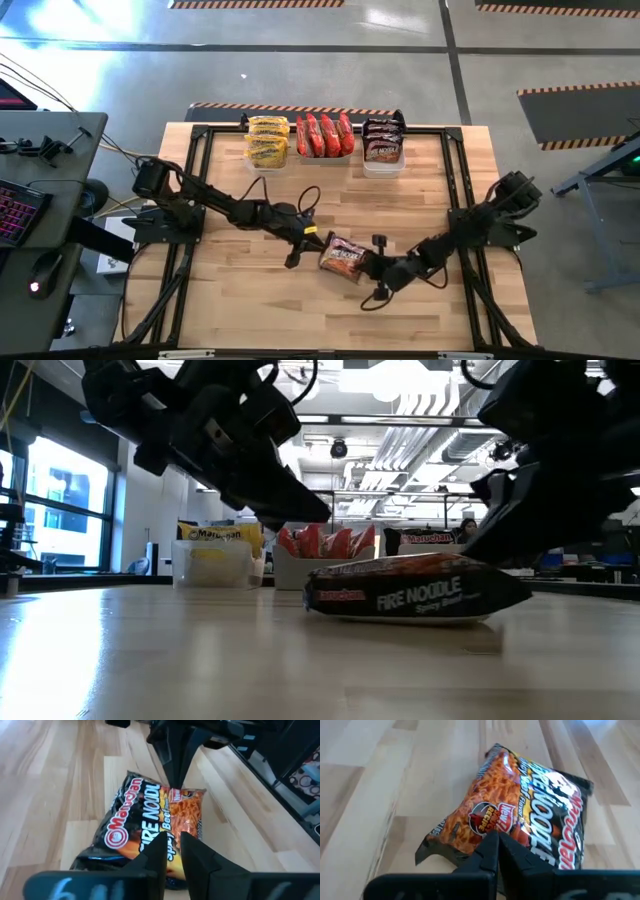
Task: Sort Maruchan noodles
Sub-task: Put the black noodle pack into the white bin
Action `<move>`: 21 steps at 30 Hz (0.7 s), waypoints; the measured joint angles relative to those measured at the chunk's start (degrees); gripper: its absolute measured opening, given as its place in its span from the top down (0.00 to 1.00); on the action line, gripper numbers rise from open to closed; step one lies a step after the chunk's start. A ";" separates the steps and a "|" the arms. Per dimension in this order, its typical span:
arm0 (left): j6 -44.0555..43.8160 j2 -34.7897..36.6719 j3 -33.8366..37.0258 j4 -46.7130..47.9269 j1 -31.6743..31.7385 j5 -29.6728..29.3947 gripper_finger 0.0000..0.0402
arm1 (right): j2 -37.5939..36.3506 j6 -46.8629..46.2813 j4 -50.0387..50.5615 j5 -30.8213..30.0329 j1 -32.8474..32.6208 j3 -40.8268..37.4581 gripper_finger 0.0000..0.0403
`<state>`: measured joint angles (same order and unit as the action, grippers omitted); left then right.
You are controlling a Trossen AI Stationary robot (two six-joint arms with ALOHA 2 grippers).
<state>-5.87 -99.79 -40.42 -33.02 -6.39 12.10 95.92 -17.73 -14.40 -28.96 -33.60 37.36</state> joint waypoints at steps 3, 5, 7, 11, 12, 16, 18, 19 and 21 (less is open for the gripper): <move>-0.01 0.39 0.00 0.57 0.00 -0.20 0.85 | 0.00 2.10 -0.64 1.80 1.08 0.01 1.00; 0.02 0.44 -0.04 0.92 0.09 -0.40 0.81 | -0.37 3.22 -0.45 2.54 1.66 0.00 1.00; 0.25 0.42 -0.02 2.05 0.36 -0.51 0.77 | -1.31 3.99 -0.44 3.06 2.16 0.01 1.00; 3.11 0.42 -0.04 5.89 1.21 -0.96 0.68 | -4.77 6.13 -0.21 4.83 2.55 0.01 1.00; 3.96 0.42 -0.02 6.73 1.56 -1.48 0.65 | -5.71 6.59 -0.24 5.16 2.53 0.01 1.00; 6.40 0.42 -0.32 7.62 4.32 -3.55 0.57 | -9.04 9.14 -0.27 6.02 2.84 0.05 1.00; 4.04 0.25 -2.00 10.63 6.80 -0.18 0.54 | -10.09 9.24 -0.25 7.81 3.79 0.05 1.00; 1.69 -0.21 -3.28 12.32 8.21 2.38 0.53 | -10.38 9.22 -0.25 8.72 4.48 0.05 1.00; -2.55 -1.22 -5.26 15.20 10.71 6.09 0.51 | -10.62 9.24 -0.23 10.55 5.85 0.07 1.00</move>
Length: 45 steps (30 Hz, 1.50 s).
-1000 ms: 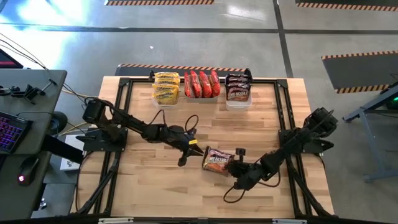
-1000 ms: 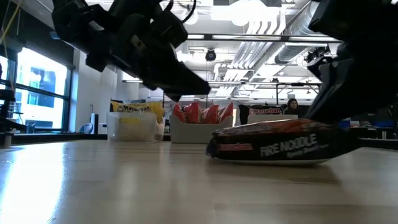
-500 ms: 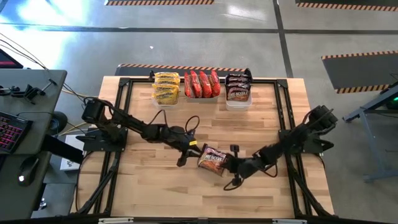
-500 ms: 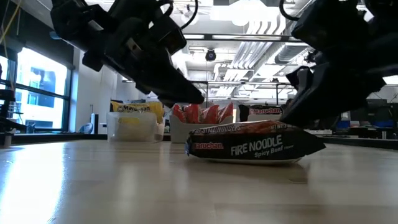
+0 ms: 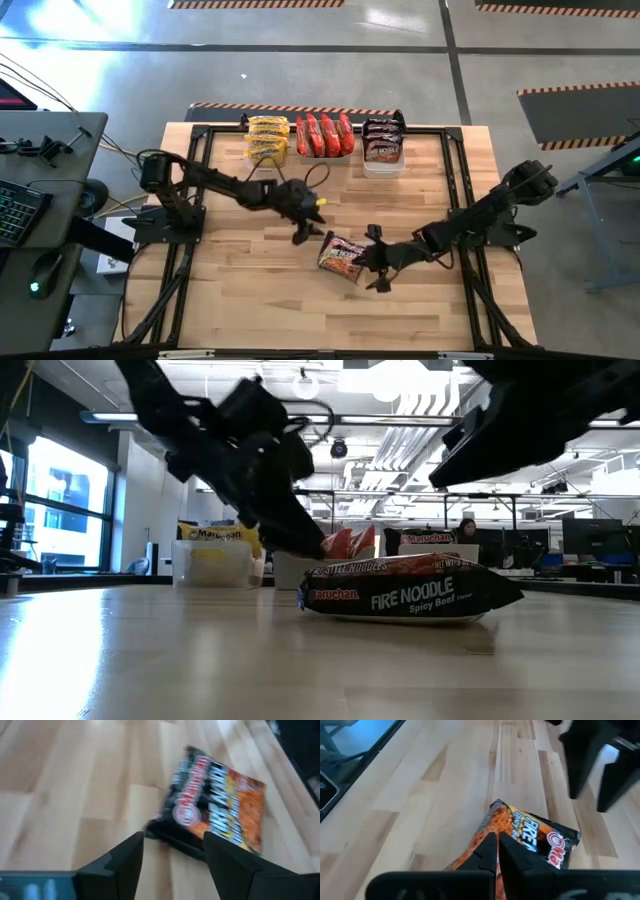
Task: Sort Maruchan noodles
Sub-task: Put the black noodle pack into the white bin
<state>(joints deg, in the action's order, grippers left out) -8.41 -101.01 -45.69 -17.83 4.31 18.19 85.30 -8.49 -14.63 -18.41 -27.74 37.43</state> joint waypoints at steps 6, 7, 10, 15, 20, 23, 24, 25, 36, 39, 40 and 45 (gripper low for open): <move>4.98 -2.83 -2.93 0.40 2.58 3.29 0.48 | 0.00 1.20 0.26 3.66 3.86 0.00 1.00; 6.44 -3.29 -3.14 0.67 2.58 3.48 0.48 | 0.00 1.77 0.24 3.92 4.26 0.00 1.00; 9.30 -5.21 -4.42 0.76 2.38 3.76 0.48 | 0.00 2.56 0.22 5.29 5.23 0.00 1.00; 13.46 -8.86 -6.18 1.11 1.95 3.74 0.48 | 0.00 2.56 0.22 7.14 5.73 0.00 1.00; 20.53 -10.18 -7.02 1.12 0.71 3.77 0.48 | 0.00 2.49 0.21 7.54 5.68 0.00 1.00; 23.42 -10.19 -7.00 1.34 0.03 3.76 0.48 | 0.00 2.05 0.20 7.54 5.70 0.00 1.00; 24.25 -10.19 -7.00 1.38 -0.12 3.76 0.49 | 0.00 2.03 0.22 7.53 5.70 0.00 1.00; 25.11 -10.19 -7.00 1.44 -0.34 3.74 0.49 | 0.00 1.93 0.20 7.51 5.70 0.00 1.00; 29.77 -13.71 -7.03 -0.84 -1.31 3.64 0.61 | 0.00 -5.04 0.37 6.60 7.34 0.00 0.94; 31.47 -14.38 -7.22 -1.74 -1.63 3.43 0.69 | 0.00 -7.01 0.67 6.59 8.09 0.00 0.87; 32.04 -14.38 -7.22 -1.93 -1.74 2.84 0.72 | 0.00 -8.10 1.06 6.60 8.38 0.00 0.84; 34.77 -12.36 -7.00 -1.39 -1.73 -1.08 0.92 | 0.00 -18.30 6.02 6.64 11.11 0.00 0.66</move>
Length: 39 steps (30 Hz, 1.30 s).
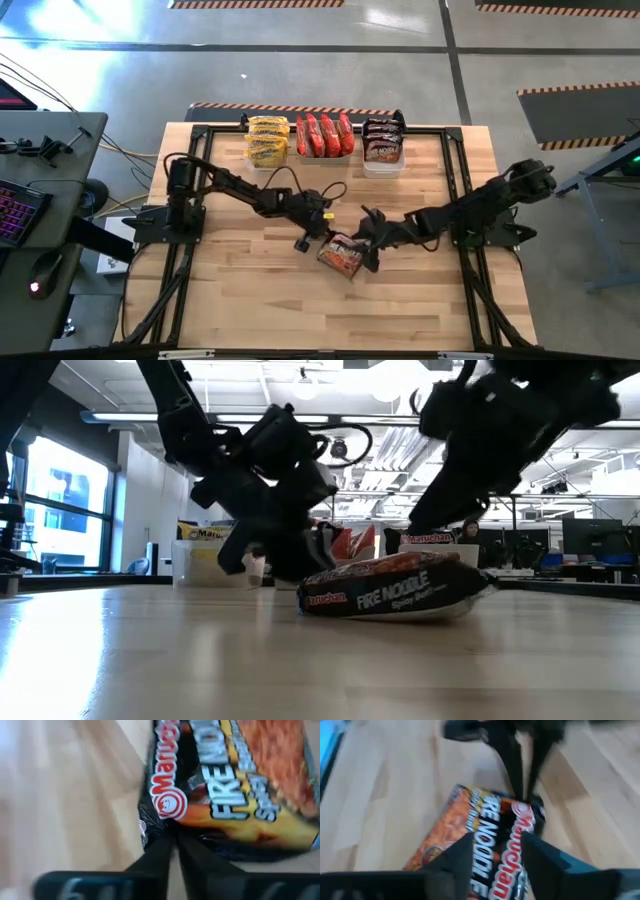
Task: Sort Maruchan noodles
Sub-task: Put the black noodle pack into the white bin
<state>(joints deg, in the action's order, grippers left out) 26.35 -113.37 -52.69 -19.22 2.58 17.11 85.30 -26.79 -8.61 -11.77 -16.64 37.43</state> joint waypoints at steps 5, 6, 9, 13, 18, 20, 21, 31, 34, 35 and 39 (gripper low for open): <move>0.96 2.28 0.01 -0.42 -0.23 -0.17 0.98 | 0.00 -9.51 1.29 5.23 2.68 0.02 0.48; 1.40 2.67 0.01 -0.35 -0.42 -0.33 0.98 | 0.00 -10.69 2.10 6.15 3.07 0.02 0.46; 2.76 4.04 0.01 -0.68 -1.15 -2.82 1.00 | 0.00 -12.28 2.29 6.44 3.86 -0.95 0.43; 3.25 5.16 -0.01 -1.08 -1.82 -3.32 1.00 | 0.02 -12.41 -4.33 7.82 4.72 -5.45 0.43; -9.37 5.56 -0.92 2.55 -1.27 -8.86 0.96 | 0.04 -13.74 -20.38 9.03 6.45 -12.79 0.43; -14.66 5.56 -2.49 8.29 0.49 -9.09 0.93 | 0.02 -13.75 -24.84 8.88 6.91 -14.46 0.43; -17.46 5.56 -3.32 10.88 1.43 -8.29 0.90 | 0.02 -13.75 -25.82 8.94 7.08 -15.05 0.43; -41.38 2.11 -5.33 15.53 8.14 13.82 0.64 | 0.02 -12.31 -27.33 8.98 7.25 -15.43 0.43; -42.34 -0.26 -5.32 12.52 7.67 14.62 0.60 | 0.02 -11.25 -27.33 8.95 7.24 -15.43 0.43; -42.68 -0.92 -5.33 11.81 7.47 14.63 0.59 | 0.02 -11.14 -27.33 8.87 7.23 -15.43 0.43; -42.60 -2.68 -5.68 8.46 7.37 14.70 0.58 | 0.02 -11.15 -27.33 8.85 7.23 -15.43 0.43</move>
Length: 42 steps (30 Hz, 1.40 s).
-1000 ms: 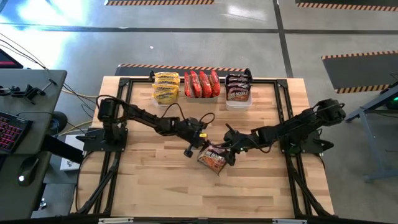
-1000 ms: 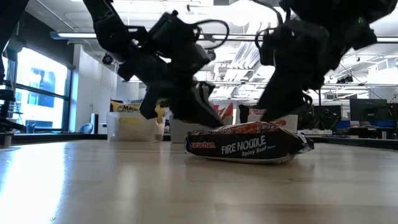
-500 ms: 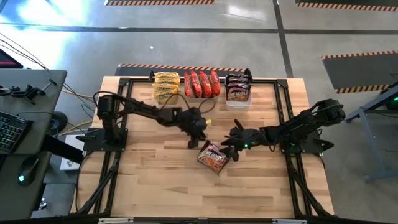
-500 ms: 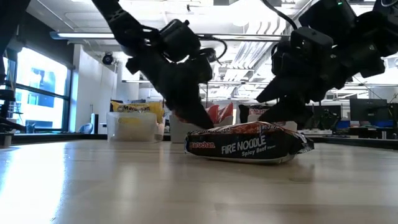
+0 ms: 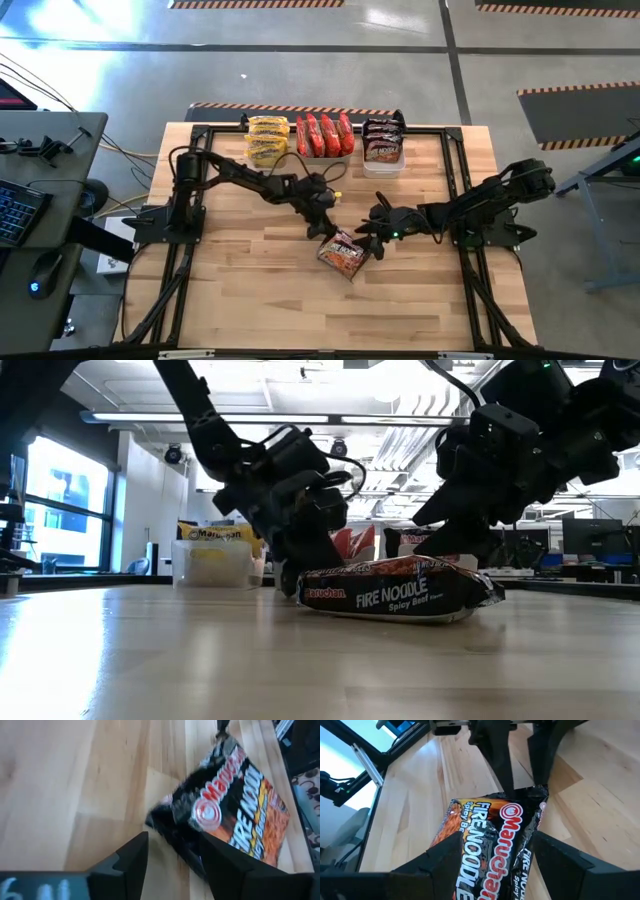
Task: Sort Maruchan noodles
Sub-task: Put the black noodle pack into the white bin
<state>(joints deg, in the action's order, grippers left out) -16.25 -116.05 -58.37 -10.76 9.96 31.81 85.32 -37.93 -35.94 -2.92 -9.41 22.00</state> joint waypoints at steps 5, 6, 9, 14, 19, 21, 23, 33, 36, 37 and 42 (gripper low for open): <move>1.35 -0.65 0.15 -3.60 -0.13 -0.57 0.61 | 0.00 0.50 -0.28 0.00 0.00 0.00 0.43; 1.99 -0.68 0.15 -3.70 -0.25 -0.64 0.63 | 0.00 0.59 -0.34 0.21 0.00 0.00 0.43; 5.20 -0.68 0.15 -3.81 -0.95 -0.67 0.71 | 0.00 0.42 -0.59 1.03 0.00 0.00 0.43; 12.18 -0.69 0.20 -4.78 -2.53 -0.52 0.91 | 0.00 -2.39 1.21 0.10 0.00 0.00 0.42; 17.51 -0.32 0.22 -6.05 -2.63 -0.61 0.98 | 0.00 -4.98 5.13 -0.57 -0.40 0.00 0.42; 19.32 -0.07 0.22 -7.68 -2.63 -0.67 0.99 | 0.00 -5.15 5.25 -0.14 -0.73 0.00 0.41; 19.57 0.91 0.26 -8.55 -2.64 -0.66 1.00 | 0.00 -5.97 4.75 1.08 -0.93 0.00 0.40; 21.76 4.57 0.20 -8.94 -2.63 -1.02 1.00 | 0.15 -7.80 0.41 6.32 -1.14 0.02 0.32; 21.08 4.57 0.20 -8.86 -2.63 -1.14 1.00 | 0.15 -8.91 -1.98 7.38 -1.14 0.05 0.32; 21.04 4.57 0.20 -8.88 -2.63 -1.23 1.00 | 0.15 -9.87 -1.99 7.48 -1.14 0.06 0.32; 21.02 4.57 0.20 -8.88 -2.63 -2.46 1.00 | 0.19 -12.76 -1.96 7.40 -1.14 0.05 0.32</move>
<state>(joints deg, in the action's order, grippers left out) 4.78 -111.48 -58.17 -19.64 7.33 29.35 85.51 -50.69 -37.90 4.48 -10.55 22.05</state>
